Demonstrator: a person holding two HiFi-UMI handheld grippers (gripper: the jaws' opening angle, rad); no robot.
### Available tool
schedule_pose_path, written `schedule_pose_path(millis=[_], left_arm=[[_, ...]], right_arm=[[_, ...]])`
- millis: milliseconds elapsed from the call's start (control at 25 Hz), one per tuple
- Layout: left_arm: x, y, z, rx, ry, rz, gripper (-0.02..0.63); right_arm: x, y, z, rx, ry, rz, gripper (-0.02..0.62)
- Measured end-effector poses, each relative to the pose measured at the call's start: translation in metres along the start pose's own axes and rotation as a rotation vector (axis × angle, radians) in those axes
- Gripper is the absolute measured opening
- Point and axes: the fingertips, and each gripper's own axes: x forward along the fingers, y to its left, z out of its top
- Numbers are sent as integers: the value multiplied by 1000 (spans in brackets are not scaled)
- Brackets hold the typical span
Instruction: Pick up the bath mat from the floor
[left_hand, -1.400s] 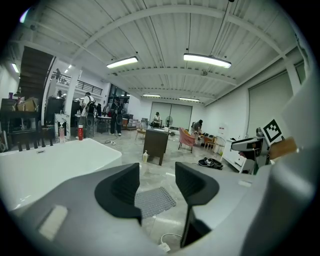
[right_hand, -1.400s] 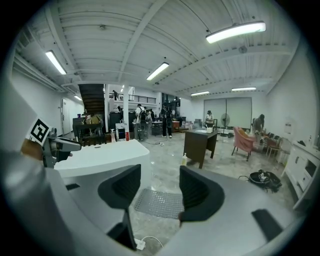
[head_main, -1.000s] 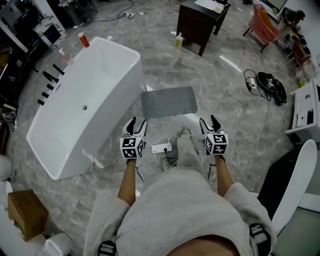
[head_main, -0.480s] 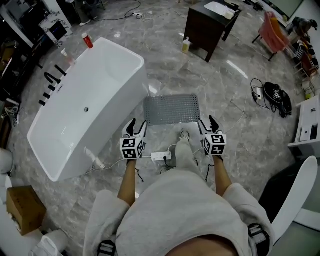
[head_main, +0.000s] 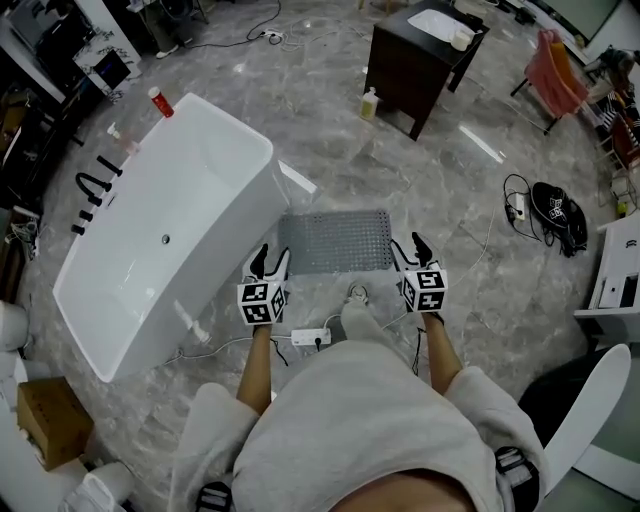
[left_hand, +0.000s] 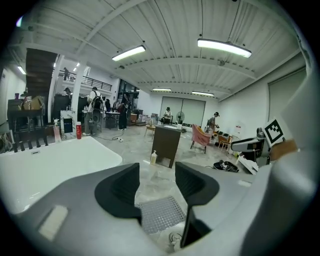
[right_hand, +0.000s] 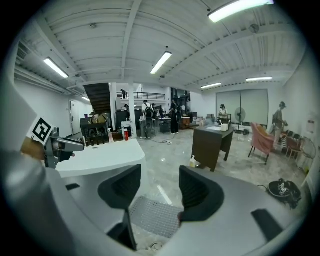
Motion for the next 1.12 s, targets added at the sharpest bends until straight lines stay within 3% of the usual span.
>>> schedule_pose_path(millis=[280, 680, 1120], left_arm=[[68, -13, 33, -10, 25, 36, 233], [132, -16, 53, -11, 79, 106, 233], [140, 1, 43, -6, 159, 166, 233]], right_arm=[[49, -67, 23, 9, 12, 23, 247], [106, -132, 27, 42, 47, 76, 247], [128, -147, 8, 94, 89, 93, 249]])
